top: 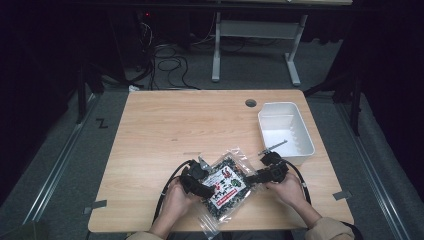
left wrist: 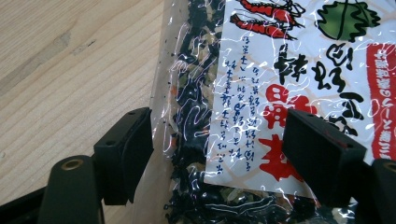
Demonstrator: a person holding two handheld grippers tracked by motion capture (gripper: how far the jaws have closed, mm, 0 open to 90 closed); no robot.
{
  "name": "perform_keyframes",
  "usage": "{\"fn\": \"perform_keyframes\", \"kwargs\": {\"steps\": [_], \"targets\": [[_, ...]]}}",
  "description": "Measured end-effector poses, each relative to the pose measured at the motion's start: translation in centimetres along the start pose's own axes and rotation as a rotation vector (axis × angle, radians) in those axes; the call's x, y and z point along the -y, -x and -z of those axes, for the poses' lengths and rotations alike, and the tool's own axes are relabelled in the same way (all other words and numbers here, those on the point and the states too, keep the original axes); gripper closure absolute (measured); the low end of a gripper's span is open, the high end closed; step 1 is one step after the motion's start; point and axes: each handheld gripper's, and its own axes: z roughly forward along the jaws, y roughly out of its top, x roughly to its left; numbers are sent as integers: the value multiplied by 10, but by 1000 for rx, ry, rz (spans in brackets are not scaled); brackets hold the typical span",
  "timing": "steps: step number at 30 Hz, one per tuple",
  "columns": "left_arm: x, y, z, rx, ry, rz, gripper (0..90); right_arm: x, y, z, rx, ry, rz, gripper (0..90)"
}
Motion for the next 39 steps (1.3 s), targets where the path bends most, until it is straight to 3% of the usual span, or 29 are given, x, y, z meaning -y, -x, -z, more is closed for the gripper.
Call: {"fn": "perform_keyframes", "kwargs": {"steps": [9, 12, 14, 19, 22, 27, 31, 36, 39], "targets": [[0, 1, 0, -3, 3, 0, 251, 0, 1, 1, 18, 10, 20, 655], [0, 2, 0, -9, 4, -3, 251, 0, 4, 2, 0, 10, 0, 687], [0, 2, 0, -11, 4, -5, 251, 0, 4, 1, -6, 2, -9, 687], [0, 1, -1, -10, 5, -3, 251, 0, 3, 0, -6, -9, 15, 627], [-1, 3, 0, -16, 5, -7, 251, -1, 3, -1, -7, -15, 31, 637], [-1, 4, -1, -21, 8, -12, 251, -1, 5, 0, -23, -15, 31, 776], [-1, 3, -1, -22, 8, -12, 251, -1, 3, 1, -16, -3, 54, 809], [-1, 3, -1, -23, 12, -12, 251, -3, -8, 3, 52, -13, 125, 852], [0, 3, -1, -20, 18, -9, 251, -3, -7, 3, 35, -10, 137, 876]]}}
